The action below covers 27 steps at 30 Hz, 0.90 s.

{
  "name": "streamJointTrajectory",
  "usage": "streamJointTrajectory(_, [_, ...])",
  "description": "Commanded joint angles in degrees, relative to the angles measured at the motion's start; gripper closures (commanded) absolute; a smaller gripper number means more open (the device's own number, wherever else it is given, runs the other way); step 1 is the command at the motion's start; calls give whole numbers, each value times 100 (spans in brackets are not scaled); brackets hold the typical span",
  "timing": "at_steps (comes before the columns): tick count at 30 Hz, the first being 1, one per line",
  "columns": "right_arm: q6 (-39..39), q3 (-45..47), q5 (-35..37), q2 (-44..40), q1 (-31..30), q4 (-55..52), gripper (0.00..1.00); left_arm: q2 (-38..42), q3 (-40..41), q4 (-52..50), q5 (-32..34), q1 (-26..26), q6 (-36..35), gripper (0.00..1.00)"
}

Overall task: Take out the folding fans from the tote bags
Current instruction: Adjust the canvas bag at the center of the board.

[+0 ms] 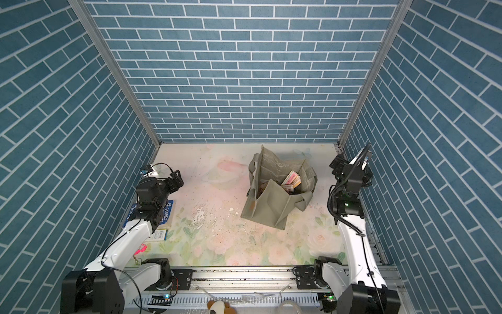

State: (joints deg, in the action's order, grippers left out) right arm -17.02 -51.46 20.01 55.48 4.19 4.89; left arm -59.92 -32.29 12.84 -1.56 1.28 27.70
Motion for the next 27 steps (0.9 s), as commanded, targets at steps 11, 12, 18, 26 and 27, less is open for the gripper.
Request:
streamJointTrajectory(11, [-816,-1917,-3411,0,12,-5129,18,-622,-3759,-4095,-2260,-2149,-228,23])
streamJointTrajectory(12, [-841,-1830,-3521,-108,12,-5188,19,-654,-3837,-4062,-2352,-2288,-134,23])
streamJointTrajectory(18, [-950,-1332,-4401,-444,14,-5430,20,-1117,-4553,-4235,-2161,-3595,3,24])
streamJointTrajectory(26, [-1126,-928,-4807,-587,12,-5237,26,-2000,-5280,-4205,-1786,-4299,168,22])
streamJointTrajectory(27, [-1147,-915,-4812,-557,12,-5211,28,-2122,-5407,-4252,-1766,-4356,120,22])
